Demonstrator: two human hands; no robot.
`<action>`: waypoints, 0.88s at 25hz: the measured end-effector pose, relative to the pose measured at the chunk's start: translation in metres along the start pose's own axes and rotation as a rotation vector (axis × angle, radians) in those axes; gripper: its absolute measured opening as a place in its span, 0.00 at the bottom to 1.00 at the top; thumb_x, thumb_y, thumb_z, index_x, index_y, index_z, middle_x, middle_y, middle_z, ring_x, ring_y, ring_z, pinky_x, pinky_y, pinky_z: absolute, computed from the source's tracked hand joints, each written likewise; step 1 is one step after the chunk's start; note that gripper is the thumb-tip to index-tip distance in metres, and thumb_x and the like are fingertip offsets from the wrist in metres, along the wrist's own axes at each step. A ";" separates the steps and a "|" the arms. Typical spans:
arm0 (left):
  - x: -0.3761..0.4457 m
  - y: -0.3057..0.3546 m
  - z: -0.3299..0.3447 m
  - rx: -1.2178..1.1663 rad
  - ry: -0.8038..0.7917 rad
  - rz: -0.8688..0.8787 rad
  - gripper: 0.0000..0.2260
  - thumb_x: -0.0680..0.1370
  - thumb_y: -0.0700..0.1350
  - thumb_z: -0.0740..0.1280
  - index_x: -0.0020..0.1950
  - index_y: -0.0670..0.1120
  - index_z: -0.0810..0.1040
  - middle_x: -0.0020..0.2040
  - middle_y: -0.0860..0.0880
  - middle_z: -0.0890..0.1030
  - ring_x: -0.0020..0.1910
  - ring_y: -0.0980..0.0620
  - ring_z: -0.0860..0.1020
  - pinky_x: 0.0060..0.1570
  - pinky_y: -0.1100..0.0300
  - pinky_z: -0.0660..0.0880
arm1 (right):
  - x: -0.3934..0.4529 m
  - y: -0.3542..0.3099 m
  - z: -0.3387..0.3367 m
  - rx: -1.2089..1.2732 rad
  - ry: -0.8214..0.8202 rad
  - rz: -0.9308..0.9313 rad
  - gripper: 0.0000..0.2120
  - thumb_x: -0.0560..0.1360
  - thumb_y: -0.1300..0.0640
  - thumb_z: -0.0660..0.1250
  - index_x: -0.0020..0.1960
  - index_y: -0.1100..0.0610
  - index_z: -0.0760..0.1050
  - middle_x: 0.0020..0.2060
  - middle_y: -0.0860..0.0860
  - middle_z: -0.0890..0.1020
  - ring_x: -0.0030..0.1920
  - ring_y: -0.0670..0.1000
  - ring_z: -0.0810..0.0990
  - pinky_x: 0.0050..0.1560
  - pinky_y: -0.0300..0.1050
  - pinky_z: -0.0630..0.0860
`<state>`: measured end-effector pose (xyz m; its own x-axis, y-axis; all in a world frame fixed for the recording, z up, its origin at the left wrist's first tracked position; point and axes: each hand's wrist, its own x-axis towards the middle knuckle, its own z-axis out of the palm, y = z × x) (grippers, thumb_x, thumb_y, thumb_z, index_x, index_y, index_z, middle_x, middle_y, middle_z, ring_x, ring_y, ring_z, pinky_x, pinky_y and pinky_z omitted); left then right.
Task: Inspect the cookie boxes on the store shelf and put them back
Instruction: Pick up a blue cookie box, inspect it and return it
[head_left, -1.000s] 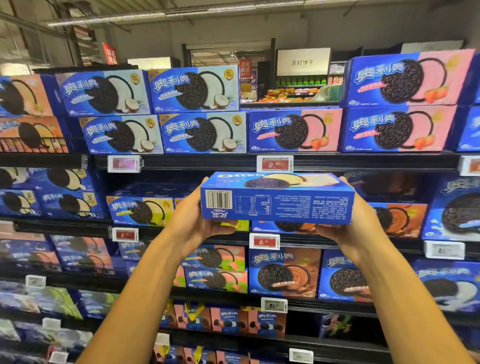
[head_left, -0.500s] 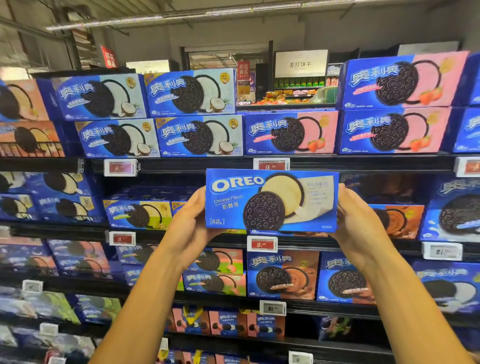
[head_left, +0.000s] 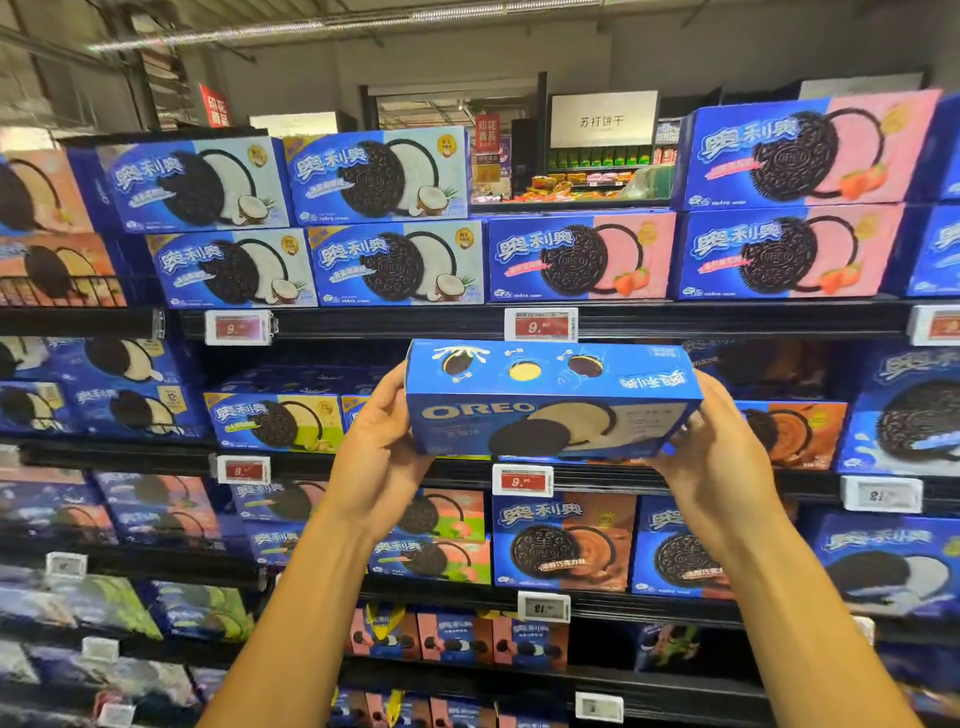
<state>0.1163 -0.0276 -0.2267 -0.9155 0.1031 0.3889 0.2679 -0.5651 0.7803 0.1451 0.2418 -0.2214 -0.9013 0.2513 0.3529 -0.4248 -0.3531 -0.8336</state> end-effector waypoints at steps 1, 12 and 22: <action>0.000 -0.002 0.002 -0.018 0.007 0.020 0.17 0.79 0.38 0.59 0.64 0.49 0.79 0.62 0.45 0.82 0.55 0.48 0.82 0.51 0.55 0.80 | -0.003 0.001 0.000 0.012 0.003 -0.031 0.09 0.82 0.52 0.61 0.57 0.51 0.78 0.46 0.46 0.85 0.44 0.45 0.83 0.41 0.45 0.78; -0.007 -0.024 0.013 -0.049 -0.005 0.098 0.20 0.74 0.35 0.63 0.67 0.36 0.72 0.60 0.40 0.81 0.60 0.36 0.78 0.58 0.37 0.76 | -0.013 0.007 -0.020 0.050 -0.011 -0.167 0.11 0.83 0.55 0.58 0.61 0.54 0.76 0.54 0.52 0.83 0.53 0.53 0.81 0.47 0.45 0.79; -0.009 -0.042 0.031 -0.059 0.074 -0.158 0.14 0.77 0.50 0.63 0.57 0.51 0.85 0.59 0.47 0.84 0.53 0.49 0.84 0.47 0.53 0.82 | -0.022 0.000 -0.061 0.068 -0.142 0.061 0.18 0.81 0.50 0.59 0.66 0.53 0.78 0.60 0.54 0.84 0.58 0.53 0.83 0.52 0.47 0.82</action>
<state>0.1221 0.0200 -0.2475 -0.9648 0.1354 0.2253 0.1029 -0.5941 0.7978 0.1701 0.2914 -0.2549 -0.9266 0.0994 0.3626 -0.3690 -0.4251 -0.8265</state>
